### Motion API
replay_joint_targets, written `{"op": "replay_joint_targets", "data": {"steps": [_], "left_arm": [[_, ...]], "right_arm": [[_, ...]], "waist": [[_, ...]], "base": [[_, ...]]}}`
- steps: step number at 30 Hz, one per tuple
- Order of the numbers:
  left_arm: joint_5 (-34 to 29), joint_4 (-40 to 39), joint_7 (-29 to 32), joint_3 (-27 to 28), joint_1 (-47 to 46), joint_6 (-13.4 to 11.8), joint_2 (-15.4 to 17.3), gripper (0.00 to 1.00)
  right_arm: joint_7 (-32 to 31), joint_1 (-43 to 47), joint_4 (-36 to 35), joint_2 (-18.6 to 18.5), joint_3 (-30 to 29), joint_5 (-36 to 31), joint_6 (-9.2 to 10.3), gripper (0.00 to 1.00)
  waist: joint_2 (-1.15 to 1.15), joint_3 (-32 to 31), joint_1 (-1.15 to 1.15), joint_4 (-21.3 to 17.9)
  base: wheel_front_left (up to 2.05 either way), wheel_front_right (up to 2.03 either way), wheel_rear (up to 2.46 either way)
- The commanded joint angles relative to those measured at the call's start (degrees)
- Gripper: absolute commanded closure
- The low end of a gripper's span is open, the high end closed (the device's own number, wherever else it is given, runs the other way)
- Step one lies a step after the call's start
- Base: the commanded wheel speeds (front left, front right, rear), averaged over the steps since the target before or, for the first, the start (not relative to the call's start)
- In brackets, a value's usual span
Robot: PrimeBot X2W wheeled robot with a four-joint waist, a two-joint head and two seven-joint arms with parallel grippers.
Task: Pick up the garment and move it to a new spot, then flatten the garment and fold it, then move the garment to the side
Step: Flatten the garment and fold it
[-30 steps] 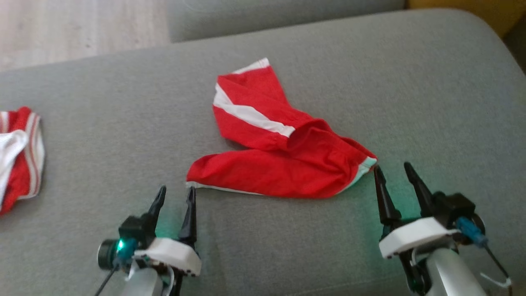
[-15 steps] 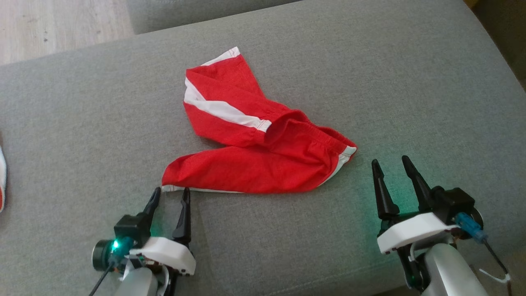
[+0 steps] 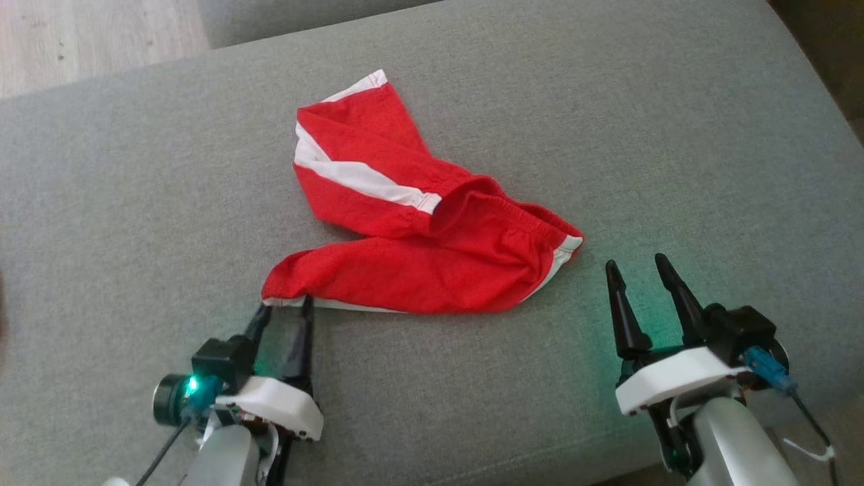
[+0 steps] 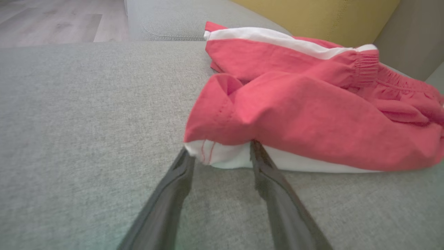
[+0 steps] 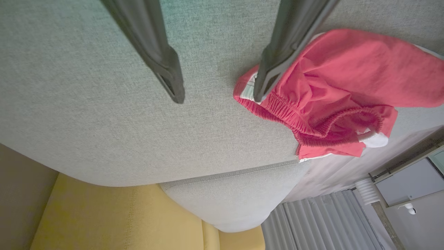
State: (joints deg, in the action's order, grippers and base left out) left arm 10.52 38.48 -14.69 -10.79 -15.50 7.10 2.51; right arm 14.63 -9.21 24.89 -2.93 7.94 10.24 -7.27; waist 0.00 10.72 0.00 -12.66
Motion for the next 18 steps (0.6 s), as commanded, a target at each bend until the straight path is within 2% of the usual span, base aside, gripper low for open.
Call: {"op": "replay_joint_targets", "data": {"steps": [1,3,8,18], "left_arm": [[-0.48,-1.82,-0.3,2.17,-2.51,0.11,0.37,0.63],[-0.72,-2.48,-0.3,2.19,-2.6,0.2,0.37,1.0],[-0.58,-4.12,-0.3,1.9,-2.08,0.29,0.37,1.0],[2.2,-7.69,-0.3,0.31,1.85,0.35,0.37,1.0]], "right_arm": [[0.37,-2.54,-1.39,-0.25,1.43,0.55,-0.22,0.0],[0.37,-2.51,-1.35,-0.24,1.37,0.61,-0.22,0.0],[0.37,-2.48,-1.03,-0.28,1.17,0.88,-0.22,0.0],[0.37,-2.22,1.47,-0.51,4.37,2.06,-0.22,0.0]], "waist": [[0.0,0.11,0.0,0.08],[0.0,0.17,0.0,0.27],[0.0,-0.04,0.0,1.27],[0.0,-2.16,0.0,7.01]], "base": [[0.0,0.0,0.0],[0.0,0.0,0.0],[0.0,0.0,0.0],[0.0,0.0,0.0]]}}
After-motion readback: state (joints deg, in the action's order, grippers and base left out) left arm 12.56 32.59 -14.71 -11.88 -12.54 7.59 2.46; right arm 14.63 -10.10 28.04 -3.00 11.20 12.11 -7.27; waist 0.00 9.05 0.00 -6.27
